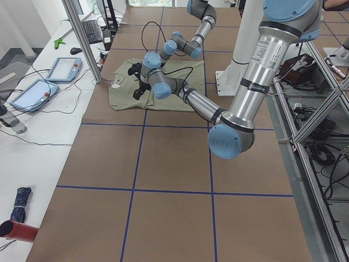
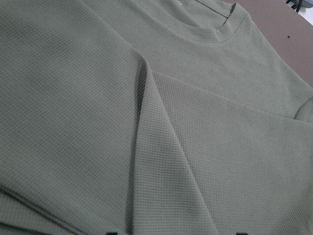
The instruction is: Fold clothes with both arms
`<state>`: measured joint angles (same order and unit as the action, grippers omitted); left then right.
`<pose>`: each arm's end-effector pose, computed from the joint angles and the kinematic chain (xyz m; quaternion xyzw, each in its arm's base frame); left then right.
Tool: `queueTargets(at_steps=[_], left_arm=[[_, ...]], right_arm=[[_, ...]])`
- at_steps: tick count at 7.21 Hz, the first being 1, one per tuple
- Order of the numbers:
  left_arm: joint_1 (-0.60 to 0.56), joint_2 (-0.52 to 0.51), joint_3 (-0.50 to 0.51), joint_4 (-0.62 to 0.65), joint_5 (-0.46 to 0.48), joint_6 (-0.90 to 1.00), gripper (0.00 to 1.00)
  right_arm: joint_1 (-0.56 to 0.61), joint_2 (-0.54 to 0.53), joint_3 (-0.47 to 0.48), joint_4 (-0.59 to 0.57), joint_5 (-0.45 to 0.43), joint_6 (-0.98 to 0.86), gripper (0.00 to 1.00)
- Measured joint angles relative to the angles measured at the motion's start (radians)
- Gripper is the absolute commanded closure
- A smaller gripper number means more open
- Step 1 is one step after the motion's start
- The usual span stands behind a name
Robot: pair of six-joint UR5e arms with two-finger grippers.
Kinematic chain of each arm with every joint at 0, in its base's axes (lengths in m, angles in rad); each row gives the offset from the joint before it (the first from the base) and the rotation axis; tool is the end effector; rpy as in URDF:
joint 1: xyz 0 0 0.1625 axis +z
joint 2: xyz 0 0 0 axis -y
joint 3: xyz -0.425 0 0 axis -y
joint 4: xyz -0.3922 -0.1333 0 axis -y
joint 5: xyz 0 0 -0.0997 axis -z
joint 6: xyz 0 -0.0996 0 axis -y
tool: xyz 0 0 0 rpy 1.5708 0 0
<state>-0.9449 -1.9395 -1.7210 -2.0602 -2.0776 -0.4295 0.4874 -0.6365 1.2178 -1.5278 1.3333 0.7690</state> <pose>0.2947 -0.5527 0.3265 0.2935 0.4251 0.2036 0.8317 -0.6397 -0.5164 0.2200 0.2734 -0.1760 -0.1120 0.9390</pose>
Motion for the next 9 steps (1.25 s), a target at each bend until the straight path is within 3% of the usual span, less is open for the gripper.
queueTargets(at_steps=[2, 3, 4, 9], left_arm=[[0.000, 0.000, 0.004, 0.000, 0.000, 0.000, 0.00], [0.000, 0.000, 0.005, 0.000, 0.000, 0.000, 0.00], [0.000, 0.000, 0.005, 0.000, 0.000, 0.000, 0.00], [0.002, 0.000, 0.005, -0.001, 0.001, -0.028, 0.00]], right_arm=[[-0.002, 0.000, -0.002, -0.001, -0.004, -0.031, 0.58], [-0.003, 0.000, -0.003, -0.001, -0.005, -0.040, 0.75], [-0.003, 0.000, -0.003, -0.001, -0.005, -0.044, 1.00], [0.040, 0.001, 0.009, 0.002, -0.002, -0.087, 1.00]])
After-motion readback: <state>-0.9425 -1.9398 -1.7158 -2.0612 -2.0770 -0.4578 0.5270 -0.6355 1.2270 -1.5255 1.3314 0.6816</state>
